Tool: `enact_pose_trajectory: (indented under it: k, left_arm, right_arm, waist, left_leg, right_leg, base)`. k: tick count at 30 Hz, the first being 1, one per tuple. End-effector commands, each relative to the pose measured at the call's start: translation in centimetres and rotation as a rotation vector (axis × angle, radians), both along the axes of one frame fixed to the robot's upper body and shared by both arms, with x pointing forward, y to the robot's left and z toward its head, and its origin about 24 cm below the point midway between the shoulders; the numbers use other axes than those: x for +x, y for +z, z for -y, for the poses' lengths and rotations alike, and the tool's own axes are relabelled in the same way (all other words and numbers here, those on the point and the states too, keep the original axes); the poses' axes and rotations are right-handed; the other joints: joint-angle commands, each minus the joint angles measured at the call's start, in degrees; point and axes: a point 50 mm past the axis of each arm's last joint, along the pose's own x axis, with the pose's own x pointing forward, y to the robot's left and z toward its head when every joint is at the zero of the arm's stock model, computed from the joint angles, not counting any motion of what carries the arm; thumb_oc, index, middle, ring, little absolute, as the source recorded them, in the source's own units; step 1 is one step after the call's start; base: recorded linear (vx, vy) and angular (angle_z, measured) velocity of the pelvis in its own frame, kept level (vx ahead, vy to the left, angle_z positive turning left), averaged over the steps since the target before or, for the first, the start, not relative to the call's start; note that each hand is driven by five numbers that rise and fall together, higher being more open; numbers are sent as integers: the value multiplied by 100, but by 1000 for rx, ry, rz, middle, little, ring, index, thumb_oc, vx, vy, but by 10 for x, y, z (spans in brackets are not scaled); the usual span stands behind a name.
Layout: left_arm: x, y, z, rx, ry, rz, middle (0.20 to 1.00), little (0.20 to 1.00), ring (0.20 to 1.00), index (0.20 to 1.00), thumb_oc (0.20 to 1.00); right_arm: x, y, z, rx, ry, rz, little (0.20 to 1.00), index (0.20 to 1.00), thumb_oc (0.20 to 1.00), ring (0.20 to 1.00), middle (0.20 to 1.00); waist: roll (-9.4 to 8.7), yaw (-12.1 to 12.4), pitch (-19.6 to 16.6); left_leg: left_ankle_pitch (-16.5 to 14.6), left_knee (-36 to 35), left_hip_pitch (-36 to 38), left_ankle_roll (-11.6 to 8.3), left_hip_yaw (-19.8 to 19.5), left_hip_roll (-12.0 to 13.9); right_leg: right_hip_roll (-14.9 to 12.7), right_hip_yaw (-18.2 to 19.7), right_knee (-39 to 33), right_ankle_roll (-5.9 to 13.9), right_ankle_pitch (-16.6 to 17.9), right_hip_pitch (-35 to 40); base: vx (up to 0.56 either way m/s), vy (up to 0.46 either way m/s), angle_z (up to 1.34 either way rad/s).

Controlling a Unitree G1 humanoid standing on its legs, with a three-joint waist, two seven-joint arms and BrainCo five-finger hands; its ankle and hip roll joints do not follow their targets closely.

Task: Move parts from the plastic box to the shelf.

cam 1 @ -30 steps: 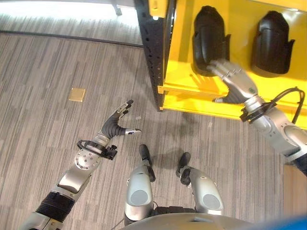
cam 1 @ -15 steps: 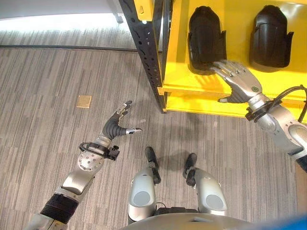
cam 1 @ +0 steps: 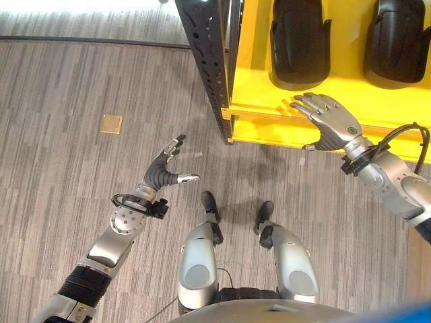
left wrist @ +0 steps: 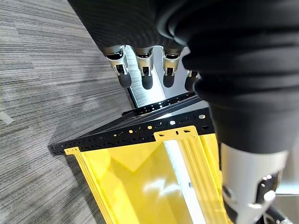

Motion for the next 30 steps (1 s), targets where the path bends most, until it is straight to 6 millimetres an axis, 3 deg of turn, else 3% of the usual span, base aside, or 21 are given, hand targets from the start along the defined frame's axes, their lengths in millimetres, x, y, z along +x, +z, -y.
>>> enact_pose_trajectory:
  k: [1, 10, 17, 30]
  left_arm:
    - [-8, 7, 5, 7, -43, 58, 1000, 1000, 1000, 1000, 1000]
    - [-5, 6, 8, 19, -43, 64, 1000, 1000, 1000, 1000, 1000]
    - [0, 7, 9, 29, -63, 60, 1000, 1000, 1000, 1000, 1000]
    - [4, 6, 11, 21, -74, 54, 1000, 1000, 1000, 1000, 1000]
  right_arm:
    - [-4, 15, -5, 19, 55, 49, 1000, 1000, 1000, 1000, 1000]
    - [6, 3, 0, 12, -29, 0, 1000, 1000, 1000, 1000, 1000]
    - [27, 7, 13, 25, -130, 63, 1000, 1000, 1000, 1000, 1000]
    - [43, 15, 26, 31, -219, 93, 1000, 1000, 1000, 1000, 1000]
  waist:
    - [-101, -16, -250]
    - [-82, 9, -145]
    - [-15, 110, -104]
    - [84, 189, -90]
  left_leg:
    - [-573, 487, 171, -379, 178, 240]
    - [-577, 520, 79, -372, 196, 242]
    - [-557, 547, -6, -370, 130, 216]
    - [-541, 534, -8, -371, 62, 162]
  right_leg:
    - [-221, 60, 365, 638, -359, -98]
    - [-263, 31, 456, 630, -379, -229]
    - [-310, -25, 608, 600, -418, -340]
    - [-384, -77, 694, 593, -422, -389]
  base:
    - [0, 0, 0]
    - [0, 0, 0]
    - [4, -4, 0]
    - [8, -1, 2]
